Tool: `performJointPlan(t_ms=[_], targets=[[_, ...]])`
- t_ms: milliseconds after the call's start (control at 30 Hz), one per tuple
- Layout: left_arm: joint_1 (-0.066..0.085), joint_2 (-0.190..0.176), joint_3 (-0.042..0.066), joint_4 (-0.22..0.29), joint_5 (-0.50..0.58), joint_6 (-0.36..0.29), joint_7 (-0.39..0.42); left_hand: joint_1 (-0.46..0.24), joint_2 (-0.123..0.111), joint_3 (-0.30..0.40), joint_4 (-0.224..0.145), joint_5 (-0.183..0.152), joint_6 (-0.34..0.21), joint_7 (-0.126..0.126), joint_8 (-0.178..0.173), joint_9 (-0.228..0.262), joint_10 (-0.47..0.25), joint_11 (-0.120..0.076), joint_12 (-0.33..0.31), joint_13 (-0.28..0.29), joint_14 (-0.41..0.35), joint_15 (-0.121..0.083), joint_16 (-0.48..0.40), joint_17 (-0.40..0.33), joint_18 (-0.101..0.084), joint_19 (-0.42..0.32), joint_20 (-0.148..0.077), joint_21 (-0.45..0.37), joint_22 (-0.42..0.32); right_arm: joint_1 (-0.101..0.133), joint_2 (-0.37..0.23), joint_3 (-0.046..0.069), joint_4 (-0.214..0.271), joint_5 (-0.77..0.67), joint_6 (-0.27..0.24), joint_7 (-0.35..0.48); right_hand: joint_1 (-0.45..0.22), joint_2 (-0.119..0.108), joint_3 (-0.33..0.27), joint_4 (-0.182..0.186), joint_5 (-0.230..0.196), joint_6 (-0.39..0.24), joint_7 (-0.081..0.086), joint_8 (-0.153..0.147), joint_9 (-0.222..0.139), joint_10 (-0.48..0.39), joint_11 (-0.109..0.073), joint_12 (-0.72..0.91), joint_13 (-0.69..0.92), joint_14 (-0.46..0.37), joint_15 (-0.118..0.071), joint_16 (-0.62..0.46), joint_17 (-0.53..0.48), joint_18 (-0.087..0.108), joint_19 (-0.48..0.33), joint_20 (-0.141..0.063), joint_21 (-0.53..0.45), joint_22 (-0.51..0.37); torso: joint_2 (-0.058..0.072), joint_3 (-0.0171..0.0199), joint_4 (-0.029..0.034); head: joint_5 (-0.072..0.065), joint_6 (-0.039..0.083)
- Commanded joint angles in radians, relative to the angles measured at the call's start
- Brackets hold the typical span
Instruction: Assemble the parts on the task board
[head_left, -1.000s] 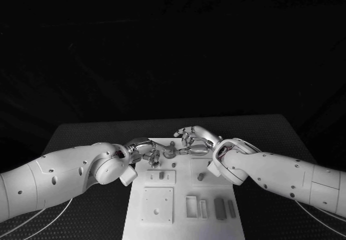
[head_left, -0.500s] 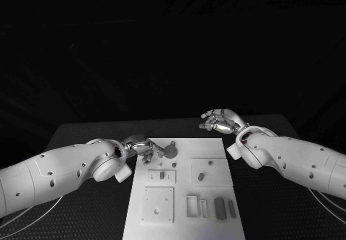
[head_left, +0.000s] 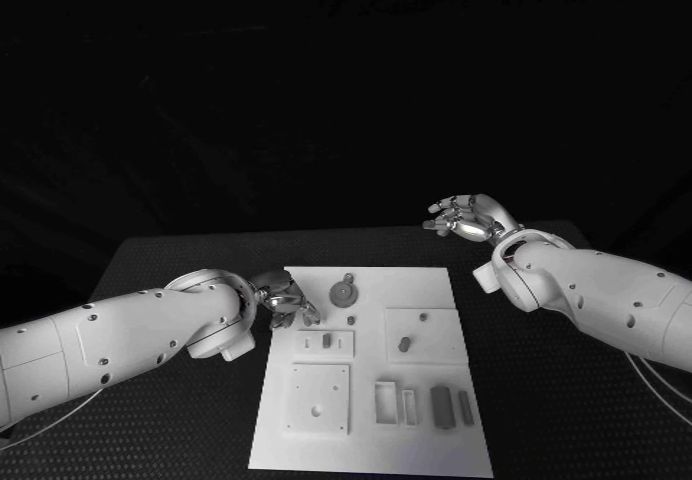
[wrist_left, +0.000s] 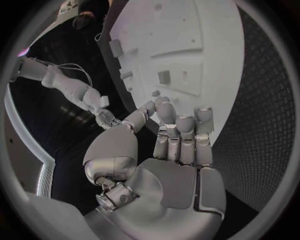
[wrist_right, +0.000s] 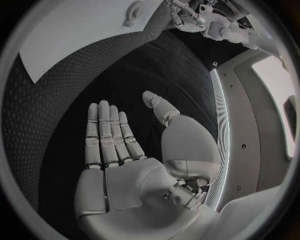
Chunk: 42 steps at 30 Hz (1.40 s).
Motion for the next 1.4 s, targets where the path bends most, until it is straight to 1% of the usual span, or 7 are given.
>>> performJointPlan(t_ms=[33,167,333,733,1000,1067,1400], targets=[[0.0,-0.008,-0.008,0.018,-0.121,-0.052,-0.089,0.005,-0.001,0.034,0.016,0.006,0.03,-0.017,0.031,0.02,0.083,-0.076,-0.005,-0.002,0.105,-0.093,-0.001,0.002,0.01,0.009,-0.122,0.004,0.009,0.003,0.004,0.001,-0.016,0.008,0.039,0.019,-0.001,0.0,0.001,-0.002,0.012,0.025,0.015,0.016,-0.007,0.089,-0.005,-0.143,-0.108,0.057,-0.006,-0.081,-0.058,0.005,0.008,0.006,-0.021,0.001,0.0,-0.0018,0.0018,0.002,-0.009],[0.0,-0.021,-0.022,0.039,-0.166,-0.076,-0.102,-0.001,0.0,0.036,0.016,0.004,0.036,-0.019,0.032,0.021,0.09,-0.078,-0.007,-0.003,0.111,-0.095,-0.002,0.003,0.012,0.012,-0.121,0.004,0.008,0.005,0.007,0.001,-0.031,0.005,0.051,0.016,0.003,0.006,-0.004,-0.003,0.011,0.052,0.014,0.029,-0.021,0.193,-0.01,-0.306,-0.199,0.102,-0.001,-0.185,-0.1,0.008,0.013,0.013,-0.069,-0.011,0.0,-0.0024,0.0011,0.005,-0.014],[0.0,-0.037,-0.028,0.064,-0.186,-0.091,-0.113,-0.007,-0.013,0.046,0.015,0.049,0.054,-0.024,0.036,0.022,0.098,-0.083,-0.01,-0.003,0.119,-0.098,-0.004,0.006,0.016,0.02,-0.121,0.006,0.007,0.007,0.009,0.001,-0.037,0.001,0.054,0.014,0.005,0.01,-0.007,-0.002,0.008,0.064,0.01,0.032,-0.033,0.239,-0.016,-0.371,-0.206,0.152,-0.016,-0.204,-0.095,0.023,0.055,0.016,-0.091,-0.026,0.001,-0.0042,0.0012,0.007,-0.018],[-0.001,-0.042,-0.036,0.095,-0.201,-0.104,-0.116,-0.011,-0.023,0.056,0.014,0.091,0.072,-0.031,0.04,0.023,0.101,-0.089,-0.008,0.001,0.127,-0.103,-0.004,0.011,0.021,0.028,-0.12,0.01,0.008,0.007,0.009,0.001,-0.033,-0.014,0.071,0.005,0.011,0.007,-0.01,-0.002,0.009,0.065,0.017,0.031,-0.043,0.259,-0.007,-0.411,-0.205,0.154,-0.01,-0.23,-0.093,0.025,0.057,0.021,-0.114,-0.032,0.001,-0.0059,0.0008,0.004,-0.026],[-0.003,-0.035,-0.049,0.101,-0.228,-0.1,-0.12,-0.011,-0.023,0.057,0.014,0.092,0.072,-0.031,0.039,0.023,0.101,-0.089,-0.008,0.001,0.127,-0.103,-0.004,0.011,0.021,0.028,-0.12,0.01,0.008,0.007,0.01,0.001,-0.03,-0.029,0.086,-0.001,0.012,0.007,-0.01,-0.002,0.009,0.066,0.017,0.031,-0.043,0.26,-0.007,-0.413,-0.205,0.154,-0.01,-0.231,-0.093,0.025,0.057,0.021,-0.116,-0.032,0.001,-0.0038,0.0006,0.004,-0.031],[-0.003,-0.033,-0.05,0.1,-0.231,-0.099,-0.12,-0.011,-0.024,0.058,0.014,0.093,0.072,-0.031,0.039,0.023,0.101,-0.089,-0.009,0.001,0.127,-0.103,-0.004,0.011,0.021,0.028,-0.12,0.01,0.008,0.007,0.011,0.001,-0.027,-0.032,0.087,-0.001,0.016,0.002,-0.014,-0.006,0.015,0.083,0.018,0.04,-0.043,0.265,-0.005,-0.421,-0.205,0.133,0.003,-0.248,-0.096,0.017,0.034,0.023,-0.132,-0.034,0.001,-0.0032,0.001,0.003,-0.034],[-0.013,-0.025,-0.053,0.1,-0.245,-0.093,-0.12,-0.011,-0.026,0.06,0.014,0.094,0.072,-0.031,0.038,0.022,0.1,-0.089,-0.009,0.001,0.127,-0.103,-0.006,0.011,0.021,0.028,-0.12,0.01,0.008,0.007,0.012,0.001,-0.02,-0.032,0.085,-0.001,0.02,0.002,-0.021,-0.005,0.016,0.085,0.017,0.038,-0.049,0.269,-0.003,-0.441,-0.205,0.123,0.01,-0.261,-0.093,0.014,0.023,0.025,-0.145,-0.031,0.001,-0.003,-0.0002,0.004,-0.039]])
